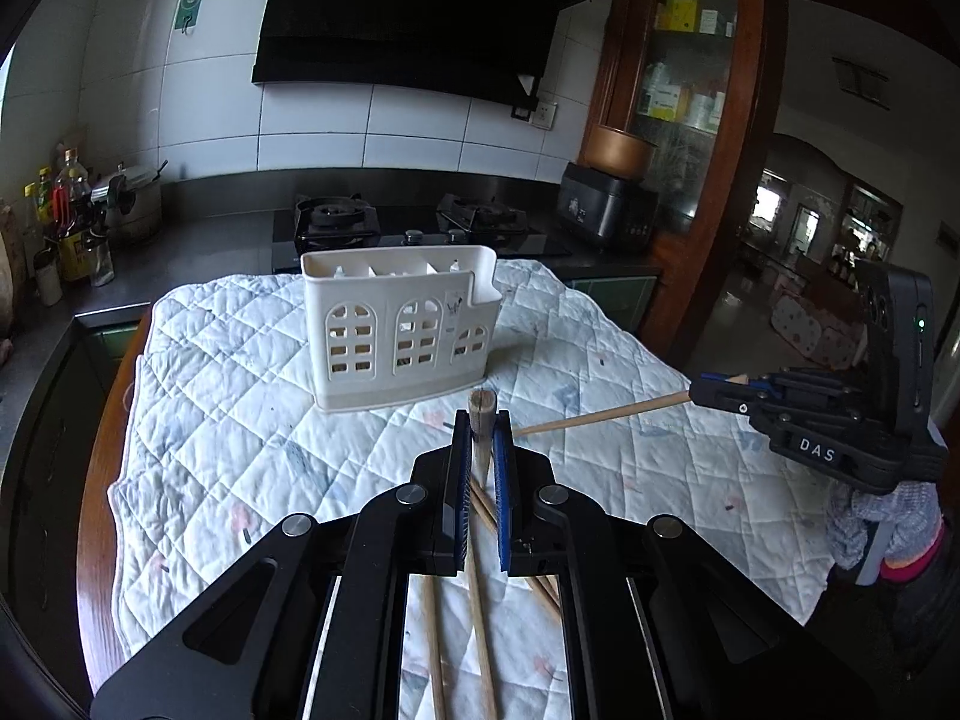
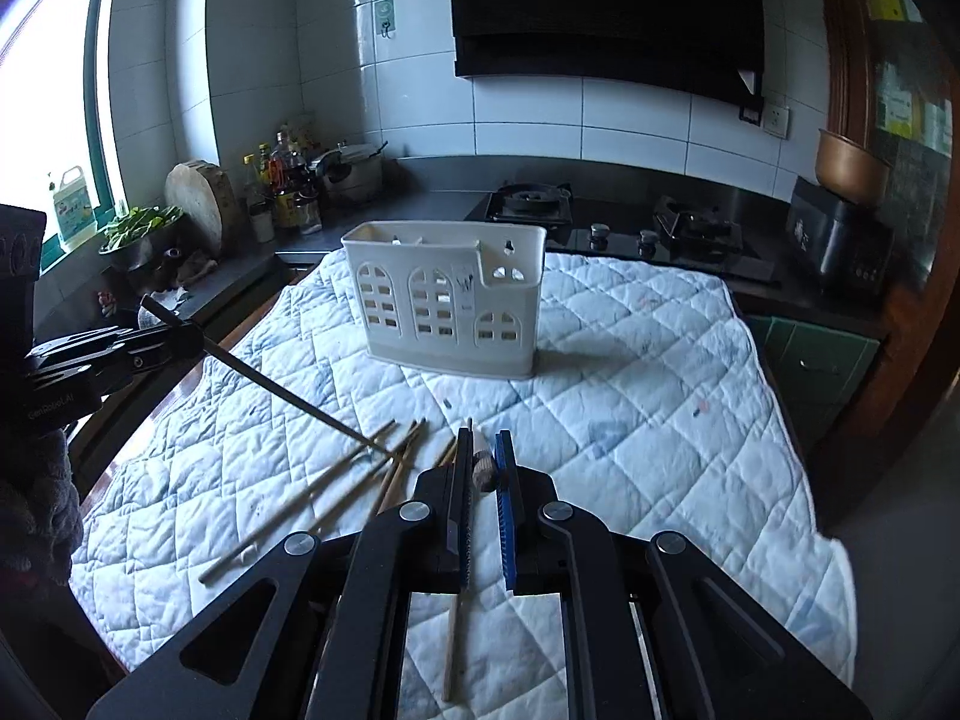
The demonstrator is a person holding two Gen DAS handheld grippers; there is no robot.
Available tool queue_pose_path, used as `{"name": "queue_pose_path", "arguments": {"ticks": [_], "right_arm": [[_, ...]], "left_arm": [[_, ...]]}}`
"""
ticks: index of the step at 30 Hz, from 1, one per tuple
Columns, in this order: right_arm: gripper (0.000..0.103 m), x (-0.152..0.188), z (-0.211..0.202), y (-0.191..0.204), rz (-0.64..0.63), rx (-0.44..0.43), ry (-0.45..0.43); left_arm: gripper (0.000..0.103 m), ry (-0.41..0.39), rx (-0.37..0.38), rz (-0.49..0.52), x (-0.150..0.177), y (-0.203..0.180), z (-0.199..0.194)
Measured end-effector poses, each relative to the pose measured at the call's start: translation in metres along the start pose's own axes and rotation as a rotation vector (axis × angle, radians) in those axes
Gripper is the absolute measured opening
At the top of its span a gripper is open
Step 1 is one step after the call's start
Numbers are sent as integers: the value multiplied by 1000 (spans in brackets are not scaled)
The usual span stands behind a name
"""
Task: Organize utensils
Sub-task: 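Lift the held chopsticks with both tools and lower them upright into the white caddy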
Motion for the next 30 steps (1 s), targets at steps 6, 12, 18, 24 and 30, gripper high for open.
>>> {"name": "queue_pose_path", "arguments": {"ticks": [6, 12, 18, 24, 30], "right_arm": [[7, -62, 17, -8, -52, -22, -5], [7, -121, 25, -19, -58, -27, -29], [7, -163, 39, -20, -61, -7, -62], [7, -186, 64, -21, -54, 23, -80], [7, -188, 91, -26, -34, 33, -56]], "left_arm": [[6, 3, -7, -6, -41, 14, 17], [6, -26, -30, 4, -80, 25, 25], [6, -116, -62, 20, -135, 30, 24], [6, -217, -150, 61, -183, 36, 32], [5, -297, -223, 64, -197, 49, 55]]}}
Point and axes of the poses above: each gripper's, at about its wrist camera, not at the fingertips, and z roughly the way its jaws point, y to its left, x to its underside, the point moved 3 cm from there along z, roughly the way its jaws point, and after that the axes turned 14 degrees about -y, right-handed, at the moved point
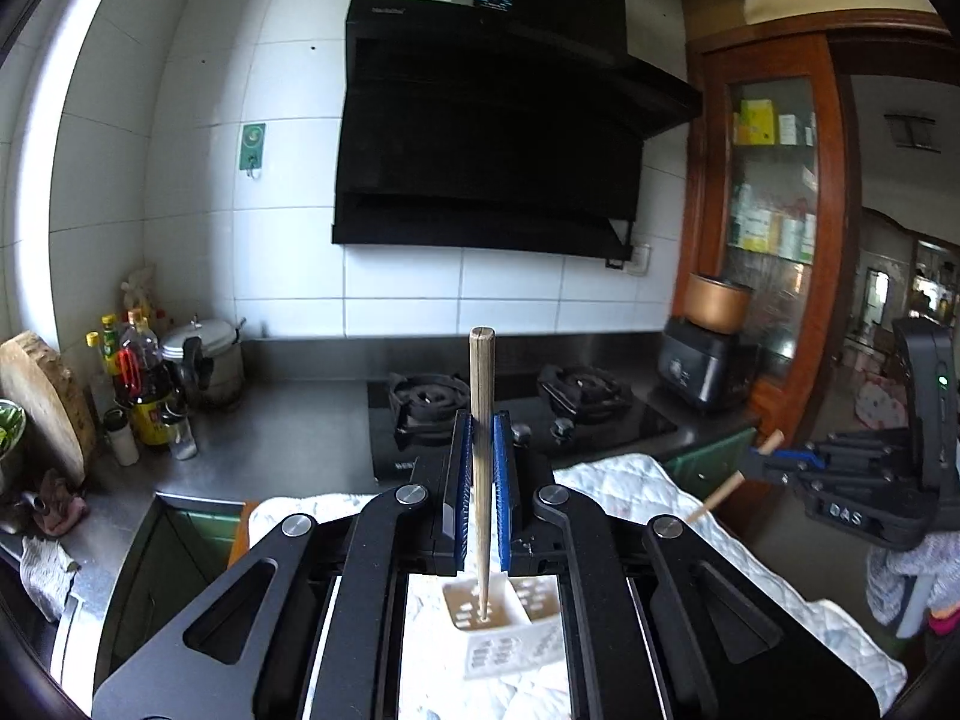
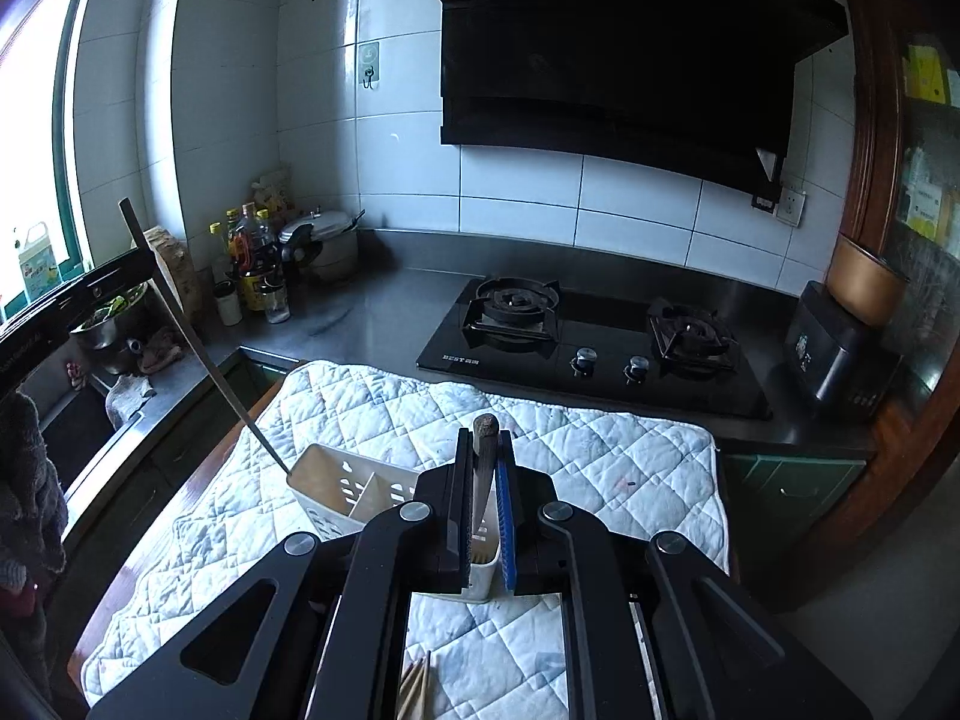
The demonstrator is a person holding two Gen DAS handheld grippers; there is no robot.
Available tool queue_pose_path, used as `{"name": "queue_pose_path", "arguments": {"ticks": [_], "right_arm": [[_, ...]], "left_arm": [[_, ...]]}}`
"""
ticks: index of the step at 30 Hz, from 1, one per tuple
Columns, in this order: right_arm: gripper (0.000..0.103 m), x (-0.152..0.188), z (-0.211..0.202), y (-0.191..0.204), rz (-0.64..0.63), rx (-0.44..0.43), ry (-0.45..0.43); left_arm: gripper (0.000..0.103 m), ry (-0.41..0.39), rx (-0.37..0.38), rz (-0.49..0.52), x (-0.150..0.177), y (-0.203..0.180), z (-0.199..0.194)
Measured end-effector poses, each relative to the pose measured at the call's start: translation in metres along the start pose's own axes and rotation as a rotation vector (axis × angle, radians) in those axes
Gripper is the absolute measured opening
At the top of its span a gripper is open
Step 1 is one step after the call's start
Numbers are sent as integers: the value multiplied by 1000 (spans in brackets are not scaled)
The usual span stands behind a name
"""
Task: Organize utensils
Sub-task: 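Lift the held chopsticks with both tools and lower them upright into the white caddy, then open both tools to release the chopsticks into the caddy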
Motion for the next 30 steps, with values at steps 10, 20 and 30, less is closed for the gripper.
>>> {"name": "queue_pose_path", "arguments": {"ticks": [10, 20, 30], "right_arm": [[7, 38, 32, 1, 3, -7, 75], [10, 54, 40, -4, 29, -9, 91], [31, 55, -11, -1, 23, 2, 7]], "left_arm": [[6, 109, -34, -68, 50, 27, 36], [9, 162, -25, -98, 73, 34, 35], [42, 124, -22, -62, 63, 21, -10]]}}
Point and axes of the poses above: each gripper's, at about its wrist camera, not at the fingertips, and z roughly the way its jaws point, y to its left, x to its underside, the point moved 3 cm from there along z, roughly the way its jaws point, and after that the axes turned 14 degrees about -y, right-handed, at the moved point
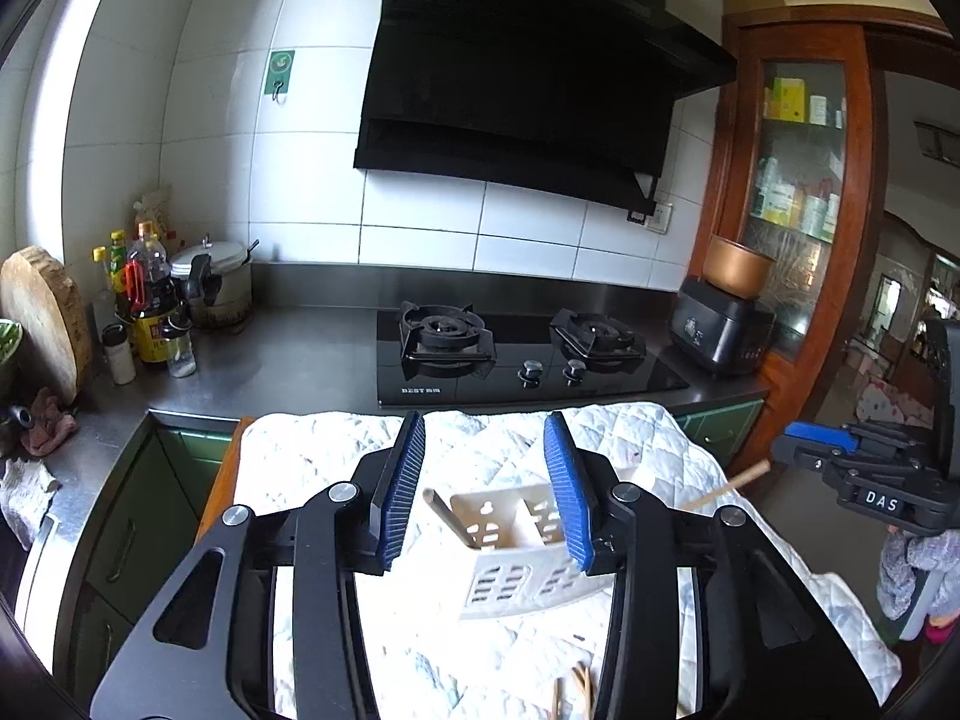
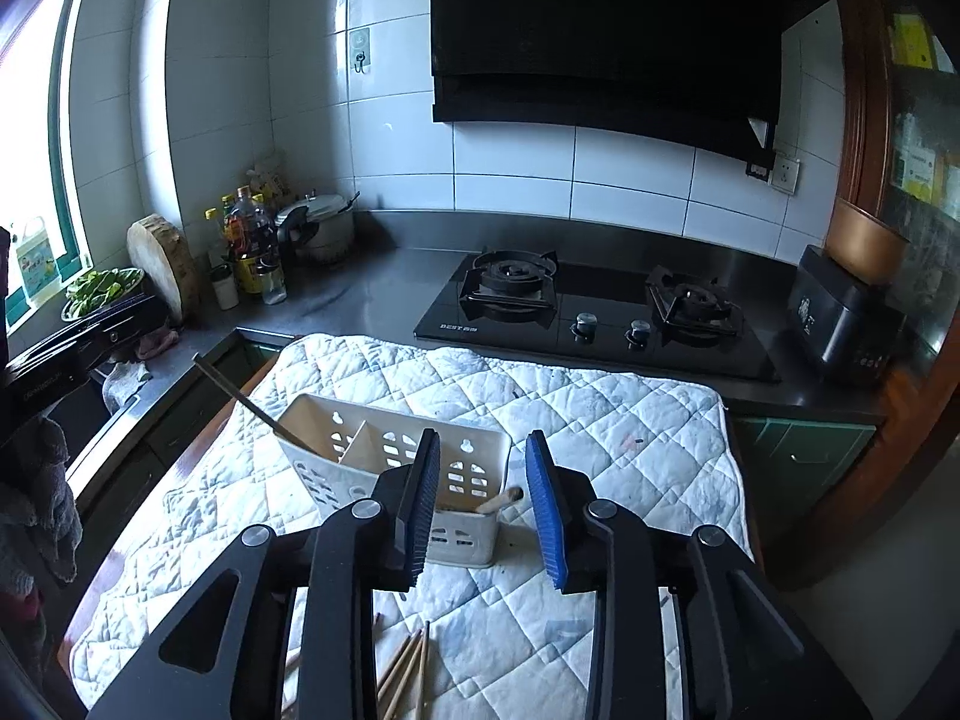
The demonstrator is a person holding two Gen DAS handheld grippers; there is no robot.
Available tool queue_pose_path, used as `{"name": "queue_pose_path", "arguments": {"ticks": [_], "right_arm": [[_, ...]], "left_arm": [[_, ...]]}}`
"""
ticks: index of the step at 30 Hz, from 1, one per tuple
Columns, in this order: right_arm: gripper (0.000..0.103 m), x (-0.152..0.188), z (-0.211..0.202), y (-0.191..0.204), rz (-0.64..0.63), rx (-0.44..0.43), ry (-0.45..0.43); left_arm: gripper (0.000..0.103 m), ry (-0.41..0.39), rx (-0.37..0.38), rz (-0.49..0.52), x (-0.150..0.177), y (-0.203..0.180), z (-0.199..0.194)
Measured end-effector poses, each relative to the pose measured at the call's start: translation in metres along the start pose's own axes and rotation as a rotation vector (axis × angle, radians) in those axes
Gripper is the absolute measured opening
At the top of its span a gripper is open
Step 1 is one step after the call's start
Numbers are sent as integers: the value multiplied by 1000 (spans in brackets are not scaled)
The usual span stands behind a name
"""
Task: Organize utensils
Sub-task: 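Open both tools to release the chopsticks into the caddy, then close the left tool on another chopstick while the right tool grasps one too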
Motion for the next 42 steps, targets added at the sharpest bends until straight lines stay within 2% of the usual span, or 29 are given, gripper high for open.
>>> {"name": "queue_pose_path", "arguments": {"ticks": [5, 9, 12, 21, 27, 31, 42], "right_arm": [[37, 28, -38, 12, -32, -15, -7], [40, 66, -64, 21, -31, -30, 13], [46, 99, -81, 27, -15, -37, 31], [51, 192, -104, 36, 57, 6, 109], [52, 222, -109, 42, 47, 71, 121], [53, 236, -110, 42, 106, 60, 137], [53, 257, -106, 38, 138, 81, 176]], "left_arm": [[44, 18, 22, 5, 22, -9, -35], [48, 49, 34, -1, 51, -11, -63], [50, 83, 33, -20, 80, -9, -83], [51, 237, 24, -63, 174, -5, -121], [51, 307, 15, -64, 214, -7, -133], [51, 347, 9, -61, 231, -10, -137], [51, 421, 14, -53, 262, -20, -135]]}}
Point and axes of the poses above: each gripper's, at about its wrist camera, not at the fingertips, and z roughly the way its jaws point, y to its left, x to its underside, the point moved 3 cm from there along z, roughly the way its jaws point, and after that the axes turned 14 degrees about -y, right-handed, at the moved point
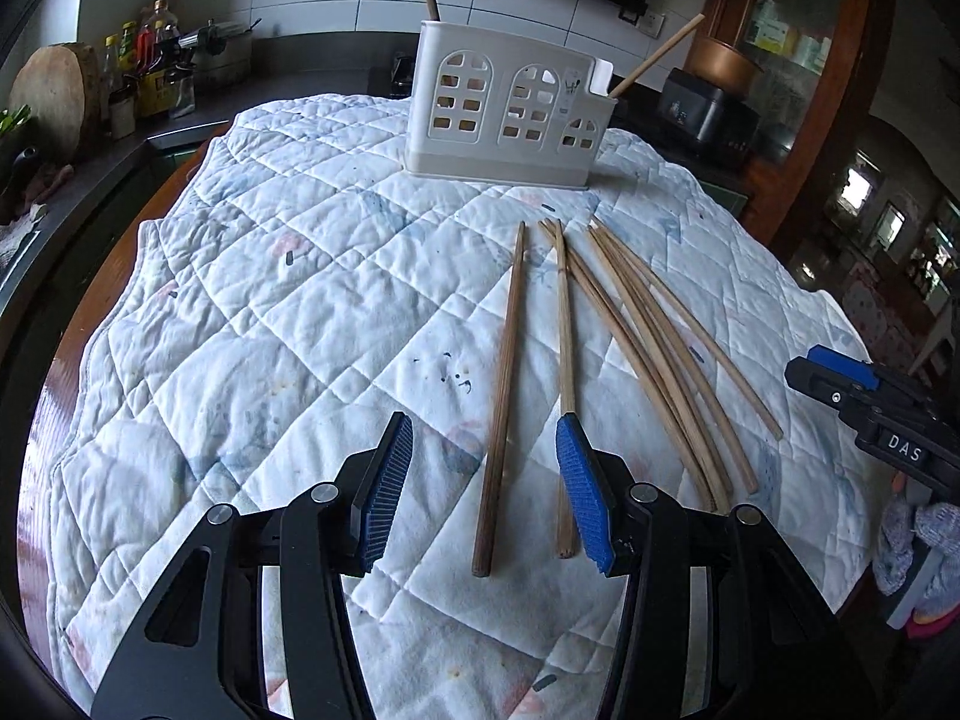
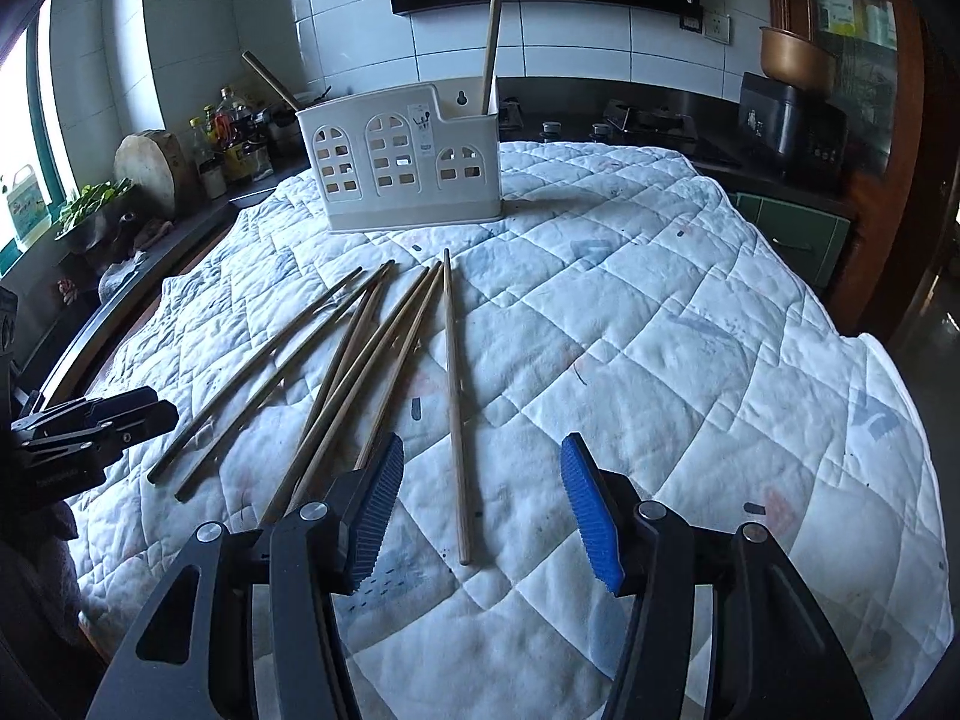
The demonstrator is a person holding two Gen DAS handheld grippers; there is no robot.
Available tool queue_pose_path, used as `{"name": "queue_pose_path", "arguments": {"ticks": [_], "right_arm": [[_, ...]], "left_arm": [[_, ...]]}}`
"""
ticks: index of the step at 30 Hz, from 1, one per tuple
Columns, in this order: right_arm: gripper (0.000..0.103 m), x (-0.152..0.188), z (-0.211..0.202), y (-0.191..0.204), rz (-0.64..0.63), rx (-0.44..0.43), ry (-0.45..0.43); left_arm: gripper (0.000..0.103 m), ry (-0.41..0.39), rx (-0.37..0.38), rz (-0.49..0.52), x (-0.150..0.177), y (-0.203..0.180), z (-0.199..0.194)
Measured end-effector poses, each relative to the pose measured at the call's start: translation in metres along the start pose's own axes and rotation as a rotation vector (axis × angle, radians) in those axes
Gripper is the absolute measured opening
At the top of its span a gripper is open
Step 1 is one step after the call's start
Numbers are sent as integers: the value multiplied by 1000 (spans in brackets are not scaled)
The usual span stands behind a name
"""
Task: Organize utensils
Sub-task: 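Close the left tool on another chopstick while the right tool grasps one too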
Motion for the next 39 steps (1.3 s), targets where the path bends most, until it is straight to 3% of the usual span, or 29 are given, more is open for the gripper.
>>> {"name": "queue_pose_path", "arguments": {"ticks": [10, 13, 17, 19, 27, 33, 39], "right_arm": [[53, 8, 11, -1, 13, -5, 30], [53, 9, 14, -2, 20, -7, 38], [53, 10, 18, -2, 19, -11, 45], [53, 11, 20, -2, 20, -11, 49], [53, 11, 25, -4, 21, -15, 59], [53, 13, 30, -3, 15, -25, 73], [43, 17, 33, 1, 4, -31, 89]], "left_arm": [[48, 37, 36, 42, 2, -9, 13], [36, 58, 45, 69, 2, -12, 18], [32, 81, 41, 92, 3, -13, 25], [23, 94, 45, 101, 3, -14, 29], [18, 129, 48, 103, 3, -11, 36], [8, 139, 32, 128, 1, -10, 38], [6, 117, 32, 121, -1, -12, 34]]}}
Point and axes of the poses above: each gripper's, at about its wrist camera, not at the fingertips, and z roughly the way its jaws point, y to its left, x to its underside, the point moved 3 cm from there along z, roughly the way its jaws point, and after that the axes turned 14 degrees about -y, right-handed, at the moved point
